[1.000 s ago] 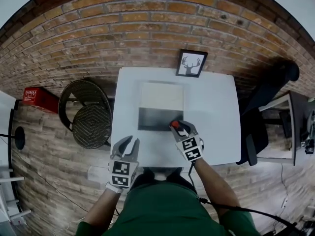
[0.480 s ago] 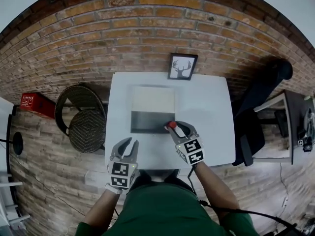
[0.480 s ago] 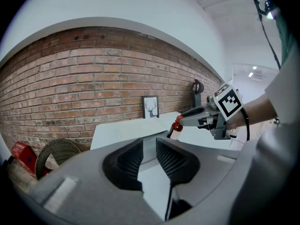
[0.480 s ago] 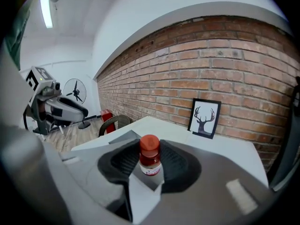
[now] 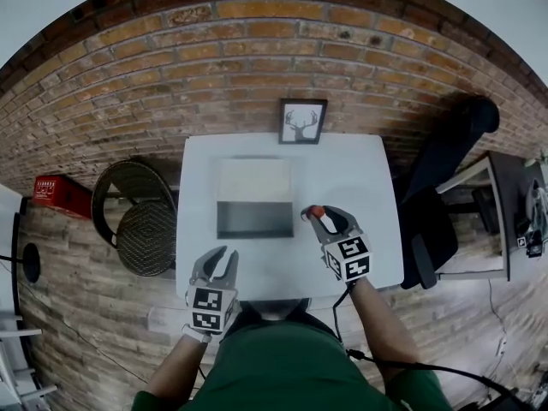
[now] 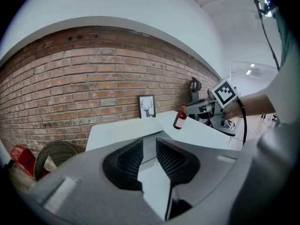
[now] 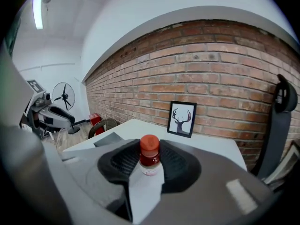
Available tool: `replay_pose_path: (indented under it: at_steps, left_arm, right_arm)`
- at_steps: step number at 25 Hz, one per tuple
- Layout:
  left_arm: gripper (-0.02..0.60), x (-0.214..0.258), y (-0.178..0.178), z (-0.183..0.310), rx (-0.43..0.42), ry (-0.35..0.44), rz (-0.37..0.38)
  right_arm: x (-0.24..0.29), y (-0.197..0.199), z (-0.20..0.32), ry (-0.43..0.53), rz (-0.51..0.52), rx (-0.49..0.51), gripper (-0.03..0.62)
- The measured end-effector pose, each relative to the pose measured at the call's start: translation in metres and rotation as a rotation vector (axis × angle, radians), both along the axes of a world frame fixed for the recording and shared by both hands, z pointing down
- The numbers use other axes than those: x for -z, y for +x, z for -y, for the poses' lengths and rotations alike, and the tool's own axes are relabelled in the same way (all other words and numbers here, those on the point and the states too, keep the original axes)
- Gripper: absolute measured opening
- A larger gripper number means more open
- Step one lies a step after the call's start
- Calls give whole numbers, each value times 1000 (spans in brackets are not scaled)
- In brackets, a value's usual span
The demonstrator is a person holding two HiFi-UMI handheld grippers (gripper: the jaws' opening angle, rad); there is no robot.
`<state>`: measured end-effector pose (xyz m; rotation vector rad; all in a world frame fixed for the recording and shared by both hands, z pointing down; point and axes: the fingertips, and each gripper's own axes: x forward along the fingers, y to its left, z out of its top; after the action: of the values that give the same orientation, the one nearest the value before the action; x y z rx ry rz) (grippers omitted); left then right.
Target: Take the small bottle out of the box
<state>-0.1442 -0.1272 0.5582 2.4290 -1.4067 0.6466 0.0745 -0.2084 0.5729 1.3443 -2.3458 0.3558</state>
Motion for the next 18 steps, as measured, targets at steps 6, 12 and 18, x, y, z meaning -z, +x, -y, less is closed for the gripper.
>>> replay_pose_path:
  at_steps: [6, 12, 18]
  left_arm:
    - [94, 0, 10, 6, -3, 0, 9]
    - [92, 1, 19, 11, 19, 4, 6]
    - [92, 1, 24, 13, 50, 6, 16]
  right_arm:
    - [7, 34, 12, 14, -2, -48, 133]
    - [8, 64, 21, 21, -22, -72, 133]
    - [-4, 103, 33, 13, -38, -119, 133]
